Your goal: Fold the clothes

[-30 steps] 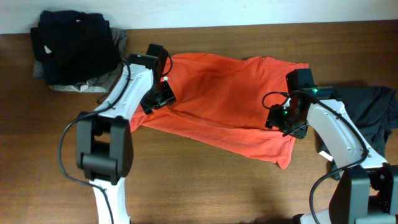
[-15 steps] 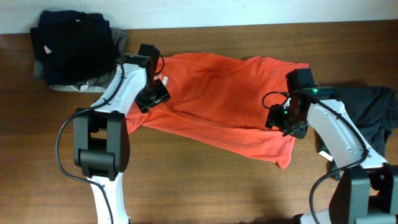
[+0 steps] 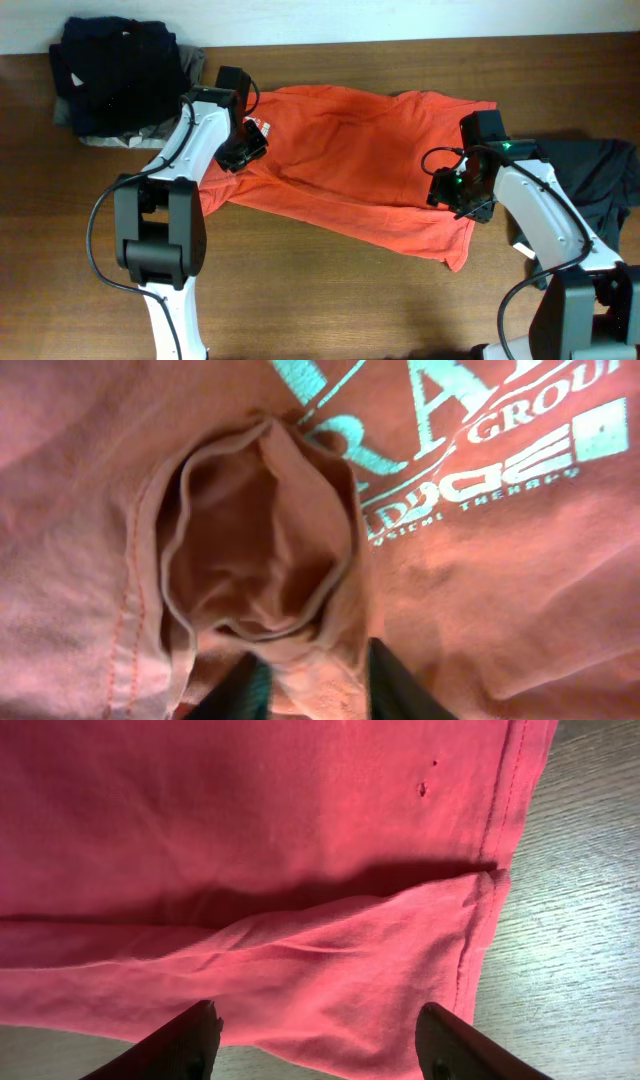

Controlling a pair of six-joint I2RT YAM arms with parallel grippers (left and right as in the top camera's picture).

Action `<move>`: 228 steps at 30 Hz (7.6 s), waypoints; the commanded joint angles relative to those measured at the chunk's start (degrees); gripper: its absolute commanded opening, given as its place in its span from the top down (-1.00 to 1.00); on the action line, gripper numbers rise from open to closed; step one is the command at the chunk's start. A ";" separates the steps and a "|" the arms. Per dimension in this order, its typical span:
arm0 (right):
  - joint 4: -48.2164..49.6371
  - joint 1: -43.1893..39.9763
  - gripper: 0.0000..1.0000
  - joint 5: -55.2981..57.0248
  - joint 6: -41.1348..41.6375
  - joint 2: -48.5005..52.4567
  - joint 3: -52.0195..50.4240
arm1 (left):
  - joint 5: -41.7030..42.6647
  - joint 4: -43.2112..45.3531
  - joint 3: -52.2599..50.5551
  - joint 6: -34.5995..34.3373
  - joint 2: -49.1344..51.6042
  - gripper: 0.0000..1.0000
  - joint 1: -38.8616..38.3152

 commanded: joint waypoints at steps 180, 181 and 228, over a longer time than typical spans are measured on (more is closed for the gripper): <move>1.70 -0.07 -0.38 -0.02 -0.39 0.31 -0.20 | -25.55 14.80 8.13 51.34 5.44 0.17 3.56; 1.68 -0.07 -0.38 -0.02 -0.39 0.31 -0.20 | -25.83 14.84 8.13 51.34 5.44 -0.20 3.56; 0.44 0.74 -0.61 -13.00 -0.17 0.31 -0.20 | 1.62 -10.29 18.78 40.65 2.73 -0.99 -5.03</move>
